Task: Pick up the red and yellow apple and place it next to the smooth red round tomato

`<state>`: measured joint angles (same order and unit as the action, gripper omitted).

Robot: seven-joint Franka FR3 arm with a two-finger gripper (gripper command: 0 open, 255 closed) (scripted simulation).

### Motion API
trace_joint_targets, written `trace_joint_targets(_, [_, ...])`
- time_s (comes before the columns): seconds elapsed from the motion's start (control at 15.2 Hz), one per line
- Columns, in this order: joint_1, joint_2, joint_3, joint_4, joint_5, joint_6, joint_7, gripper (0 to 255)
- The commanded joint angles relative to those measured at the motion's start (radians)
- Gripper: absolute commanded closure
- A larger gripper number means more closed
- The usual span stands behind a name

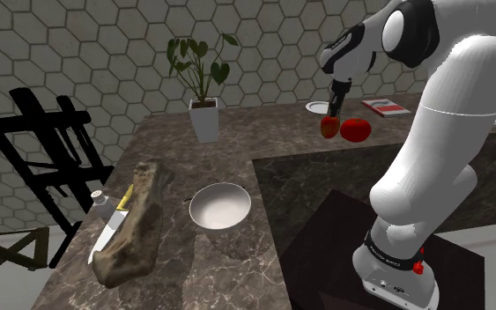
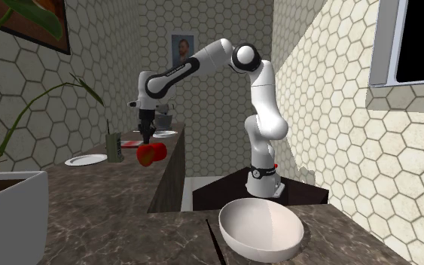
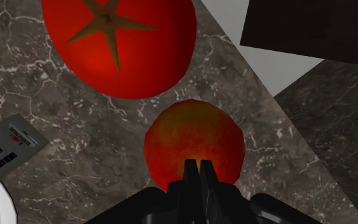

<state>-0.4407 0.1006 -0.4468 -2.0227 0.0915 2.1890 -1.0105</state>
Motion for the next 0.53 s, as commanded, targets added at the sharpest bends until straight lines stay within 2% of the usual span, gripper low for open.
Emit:
trace_joint_targets(0.0, [-0.001,0.004,0.000,-0.001,0.003,0.006,-0.003,255])
trace_joint_targets(0.33, [-0.001,0.004,0.000,-0.001,0.003,0.006,-0.003,255])
trace_joint_targets(0.4, [-0.001,0.004,0.000,-0.001,0.003,0.006,-0.003,0])
trace_joint_targets(0.46, [-0.001,0.004,0.000,-0.001,0.003,0.006,-0.003,0])
